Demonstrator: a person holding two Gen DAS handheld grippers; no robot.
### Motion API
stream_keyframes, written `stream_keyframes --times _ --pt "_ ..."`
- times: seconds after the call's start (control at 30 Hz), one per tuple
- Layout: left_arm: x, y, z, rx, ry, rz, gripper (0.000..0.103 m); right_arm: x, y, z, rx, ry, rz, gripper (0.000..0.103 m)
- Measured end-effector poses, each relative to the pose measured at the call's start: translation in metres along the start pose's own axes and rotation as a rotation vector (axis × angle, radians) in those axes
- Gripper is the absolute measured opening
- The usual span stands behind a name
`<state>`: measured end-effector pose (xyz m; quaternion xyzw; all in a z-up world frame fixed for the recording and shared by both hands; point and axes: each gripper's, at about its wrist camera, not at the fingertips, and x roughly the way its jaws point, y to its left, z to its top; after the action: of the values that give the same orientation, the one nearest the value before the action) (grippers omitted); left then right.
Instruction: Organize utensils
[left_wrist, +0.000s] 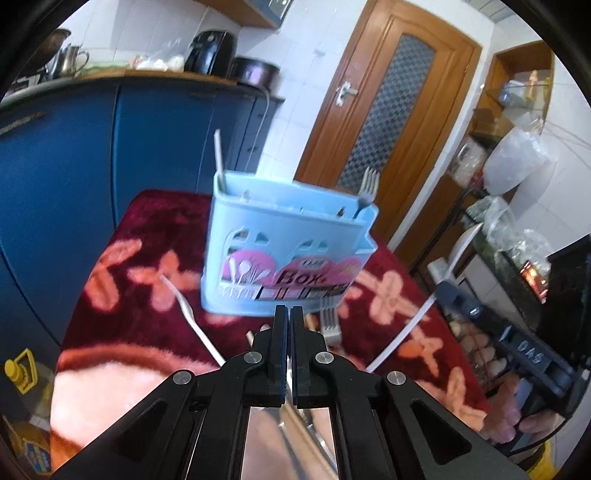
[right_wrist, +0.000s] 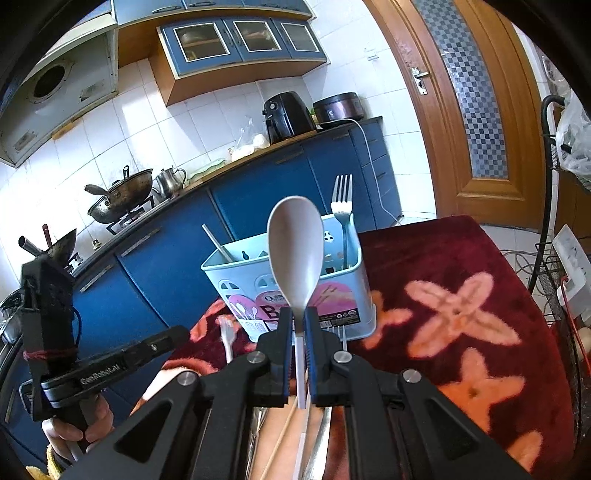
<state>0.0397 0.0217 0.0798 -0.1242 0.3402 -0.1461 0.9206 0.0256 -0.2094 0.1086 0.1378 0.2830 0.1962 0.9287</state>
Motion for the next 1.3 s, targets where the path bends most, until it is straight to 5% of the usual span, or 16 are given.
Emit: stream_keyframes --times 0.3,0.4,0.87,1.13,1.23,1.3 --pt "0.026 0.038 -0.014 -0.087 0.08 0.112 0.031 0.0 -0.001 -0.004 -0.009 0.007 -0.006 0.008" --pt "0.03 0.053 -0.016 -0.117 0.087 0.151 0.033 0.002 -0.001 -0.005 -0.006 0.011 -0.006 0.008" --pt "0.087 0.097 -0.002 -0.204 0.155 0.177 0.033 0.006 -0.006 -0.008 -0.004 0.027 -0.015 0.008" --pt "0.103 0.115 0.001 -0.314 0.146 0.081 0.032 0.012 -0.009 -0.008 -0.005 0.036 -0.023 0.008" --pt "0.106 0.118 0.001 -0.325 0.149 0.073 0.011 0.013 -0.009 -0.009 -0.004 0.04 -0.021 0.008" --pt "0.106 0.12 -0.002 -0.334 0.153 0.06 0.008 0.014 -0.009 -0.009 -0.005 0.042 -0.022 0.008"
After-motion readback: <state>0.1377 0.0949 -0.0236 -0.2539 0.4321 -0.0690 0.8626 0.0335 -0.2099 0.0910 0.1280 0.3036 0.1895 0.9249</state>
